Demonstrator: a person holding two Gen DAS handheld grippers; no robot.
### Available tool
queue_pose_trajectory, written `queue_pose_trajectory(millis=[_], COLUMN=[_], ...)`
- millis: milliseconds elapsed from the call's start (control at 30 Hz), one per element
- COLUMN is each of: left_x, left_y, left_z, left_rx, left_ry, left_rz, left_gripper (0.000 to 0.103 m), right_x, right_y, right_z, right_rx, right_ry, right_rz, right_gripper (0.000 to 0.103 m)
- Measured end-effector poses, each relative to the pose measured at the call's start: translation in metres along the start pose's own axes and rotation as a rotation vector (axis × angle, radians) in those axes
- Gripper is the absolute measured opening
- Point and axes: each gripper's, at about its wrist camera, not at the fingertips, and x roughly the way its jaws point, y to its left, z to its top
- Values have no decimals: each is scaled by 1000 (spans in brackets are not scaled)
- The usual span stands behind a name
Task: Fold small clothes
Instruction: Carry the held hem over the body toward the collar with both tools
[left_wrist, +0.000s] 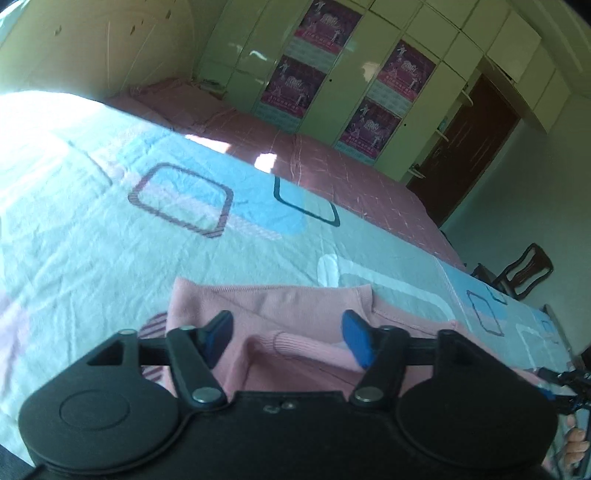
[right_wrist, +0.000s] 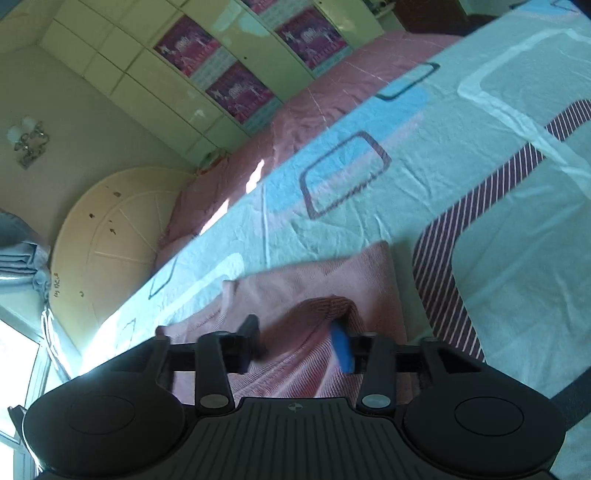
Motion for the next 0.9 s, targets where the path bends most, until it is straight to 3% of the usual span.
queue_pose_trajectory(millis=[200, 267, 333, 400, 500, 667, 800, 867, 900], left_x=[6, 19, 32, 43, 56, 64, 63, 63, 64], left_y=[-15, -20, -24, -27, -26, -27, -33, -33, -33], left_z=[14, 14, 12, 10, 9, 12, 10, 11, 12], left_rx=[252, 325, 378, 405, 432, 441, 509, 511, 510], left_ry=[39, 98, 151, 192, 222, 248, 235, 212, 211], left_rz=[23, 32, 42, 43, 39, -16, -9, 20, 16], left_gripper=[64, 57, 52, 50, 51, 26, 30, 55, 55], right_x=[0, 12, 26, 44, 63, 73, 74, 72, 72], right_y=[7, 15, 23, 28, 31, 34, 34, 34, 34], right_z=[7, 6, 6, 3, -3, -8, -6, -4, -3], right_rx=[-140, -219, -306, -400, -496, -581, -603, -602, -594], right_ry=[-33, 3, 51, 105, 153, 191, 208, 193, 197], right_rz=[-62, -93, -135, -177, -223, -232, -217, -224, -222], right_gripper=[65, 57, 43, 34, 34, 34, 27, 28, 28])
